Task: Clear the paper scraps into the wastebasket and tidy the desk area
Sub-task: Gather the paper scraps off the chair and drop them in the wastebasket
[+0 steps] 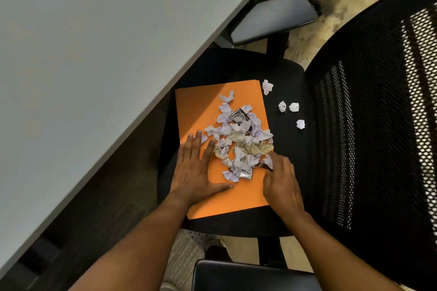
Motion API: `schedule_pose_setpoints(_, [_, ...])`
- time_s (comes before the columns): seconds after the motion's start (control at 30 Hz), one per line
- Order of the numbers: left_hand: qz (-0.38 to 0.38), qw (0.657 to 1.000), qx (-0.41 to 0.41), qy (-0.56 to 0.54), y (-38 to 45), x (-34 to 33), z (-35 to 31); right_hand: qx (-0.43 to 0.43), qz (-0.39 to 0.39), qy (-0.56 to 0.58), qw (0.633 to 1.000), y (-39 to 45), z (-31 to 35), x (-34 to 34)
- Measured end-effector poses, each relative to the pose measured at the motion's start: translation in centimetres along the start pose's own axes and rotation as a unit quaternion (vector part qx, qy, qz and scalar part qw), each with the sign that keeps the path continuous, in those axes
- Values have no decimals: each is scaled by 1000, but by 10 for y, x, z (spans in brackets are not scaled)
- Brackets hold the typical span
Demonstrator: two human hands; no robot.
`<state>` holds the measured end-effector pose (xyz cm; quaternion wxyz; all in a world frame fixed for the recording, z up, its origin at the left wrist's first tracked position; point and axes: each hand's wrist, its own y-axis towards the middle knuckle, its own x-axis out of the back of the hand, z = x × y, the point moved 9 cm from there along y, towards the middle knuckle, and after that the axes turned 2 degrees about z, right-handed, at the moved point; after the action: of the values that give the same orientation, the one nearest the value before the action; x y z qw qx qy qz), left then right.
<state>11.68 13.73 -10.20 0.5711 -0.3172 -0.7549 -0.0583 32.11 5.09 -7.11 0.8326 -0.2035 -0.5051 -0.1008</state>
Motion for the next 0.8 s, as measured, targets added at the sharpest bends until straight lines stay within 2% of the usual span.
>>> schedule_pose_setpoints(0.1, [-23, 999, -22, -12, 11, 0, -9, 8, -70, 26, 997, 11, 10, 10])
schedule_pose_setpoints(0.2, [-49, 998, -50, 1, 18, 2, -18, -8, -114, -5, 993, 22, 14, 14])
schedule_pose_setpoints(0.37, [-102, 988, -119, 18, 21, 4, -38, 44, -84, -107, 990, 34, 29, -13])
schedule_pose_setpoints(0.47, [-122, 978, -158, 59, 18, 3, -51, 81, -100, -148, 981, 36, 31, -23])
schedule_pose_setpoints(0.57, [-125, 970, -185, 95, 21, 6, -59, 136, -106, -170, 970, 42, 36, -26])
schedule_pose_setpoints(0.67, [-126, 969, -196, 84, 26, 8, -62, 185, -127, -176, 958, 48, 40, -21])
schedule_pose_setpoints(0.8, [-126, 970, -195, 77, 32, 8, -65, 215, -138, -138, 957, 55, 49, -11])
